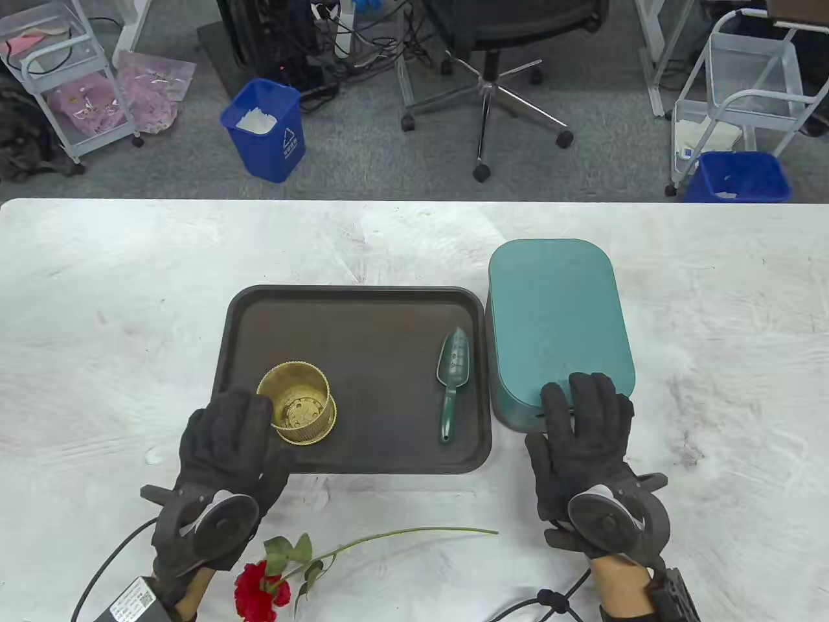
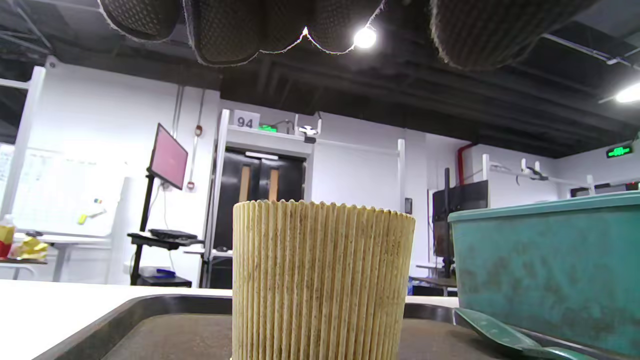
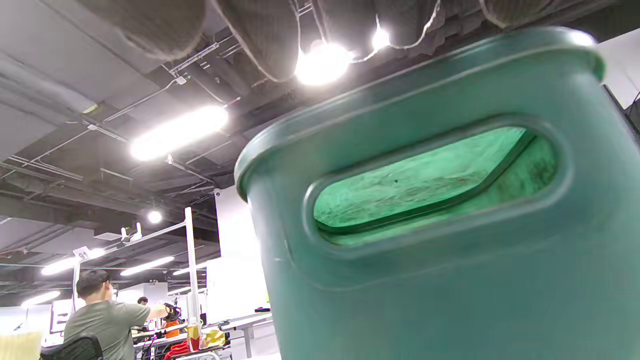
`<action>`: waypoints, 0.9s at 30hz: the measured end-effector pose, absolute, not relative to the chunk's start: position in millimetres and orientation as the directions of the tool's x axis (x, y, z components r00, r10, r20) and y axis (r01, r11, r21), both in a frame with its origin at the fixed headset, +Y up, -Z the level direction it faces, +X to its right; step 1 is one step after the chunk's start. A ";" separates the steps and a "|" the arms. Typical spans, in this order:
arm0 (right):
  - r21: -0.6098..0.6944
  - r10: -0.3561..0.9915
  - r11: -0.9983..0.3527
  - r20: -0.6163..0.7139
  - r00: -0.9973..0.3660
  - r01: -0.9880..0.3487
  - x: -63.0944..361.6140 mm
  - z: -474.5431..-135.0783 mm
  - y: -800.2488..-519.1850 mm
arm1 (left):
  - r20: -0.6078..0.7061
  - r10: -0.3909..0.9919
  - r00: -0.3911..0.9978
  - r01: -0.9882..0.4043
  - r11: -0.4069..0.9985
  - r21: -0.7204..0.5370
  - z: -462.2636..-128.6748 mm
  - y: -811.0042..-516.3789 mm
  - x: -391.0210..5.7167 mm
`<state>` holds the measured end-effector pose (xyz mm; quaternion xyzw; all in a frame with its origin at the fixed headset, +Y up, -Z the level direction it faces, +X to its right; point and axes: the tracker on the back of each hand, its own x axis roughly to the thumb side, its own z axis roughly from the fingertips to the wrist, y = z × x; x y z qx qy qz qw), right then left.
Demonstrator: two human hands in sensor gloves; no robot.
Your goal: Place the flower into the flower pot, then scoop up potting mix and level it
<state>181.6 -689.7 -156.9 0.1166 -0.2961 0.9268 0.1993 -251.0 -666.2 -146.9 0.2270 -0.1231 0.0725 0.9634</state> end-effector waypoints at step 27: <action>-0.235 0.051 -0.968 0.164 -0.985 -0.090 141.9 -211.4 -650.3 | 0.336 0.061 0.940 -0.217 0.867 0.449 -137.1 -659.1 -241.9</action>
